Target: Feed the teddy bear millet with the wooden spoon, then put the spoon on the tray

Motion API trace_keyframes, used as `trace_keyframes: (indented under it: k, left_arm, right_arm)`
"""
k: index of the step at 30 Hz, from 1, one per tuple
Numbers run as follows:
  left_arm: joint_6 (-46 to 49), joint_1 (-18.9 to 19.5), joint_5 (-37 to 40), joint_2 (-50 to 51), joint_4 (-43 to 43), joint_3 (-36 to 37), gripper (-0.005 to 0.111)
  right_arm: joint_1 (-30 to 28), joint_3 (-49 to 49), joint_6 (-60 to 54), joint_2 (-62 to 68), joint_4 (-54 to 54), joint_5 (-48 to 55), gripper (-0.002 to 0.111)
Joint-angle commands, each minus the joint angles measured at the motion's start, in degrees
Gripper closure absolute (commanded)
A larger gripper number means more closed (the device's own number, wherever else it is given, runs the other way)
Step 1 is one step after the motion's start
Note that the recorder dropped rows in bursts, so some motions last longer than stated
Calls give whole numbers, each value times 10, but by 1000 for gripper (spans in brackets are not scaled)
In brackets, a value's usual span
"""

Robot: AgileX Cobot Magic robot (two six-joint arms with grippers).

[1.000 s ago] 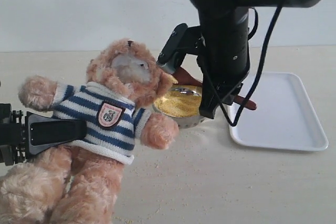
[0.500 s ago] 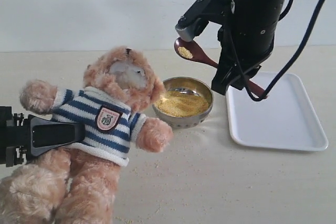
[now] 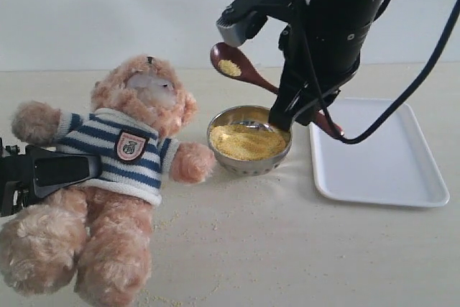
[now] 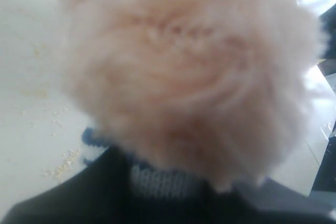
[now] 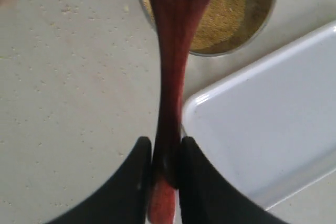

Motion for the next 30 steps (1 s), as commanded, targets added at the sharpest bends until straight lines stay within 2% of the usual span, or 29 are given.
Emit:
trace_keyframes:
  k: [1,8,15,21,30]
  left_arm:
    - [-13,5,27,0,2,0,102]
    - [-29,5,74,0,13,0,102]
    - [-43,5,83,0,31,0,102]
    - [-47,5,99,0,36,14,102]
    - [-43,5,103,0,32,22,102]
  right_arm:
    - [42,-1,-7,-9,-18,1,108]
    - [99,-3,25,4,-111,1,108]
    - [114,-10,33,21,-138,1,108]
    - [116,-59,37,45,-130,1,108]
    - [151,-75,36,76,-152,1,108]
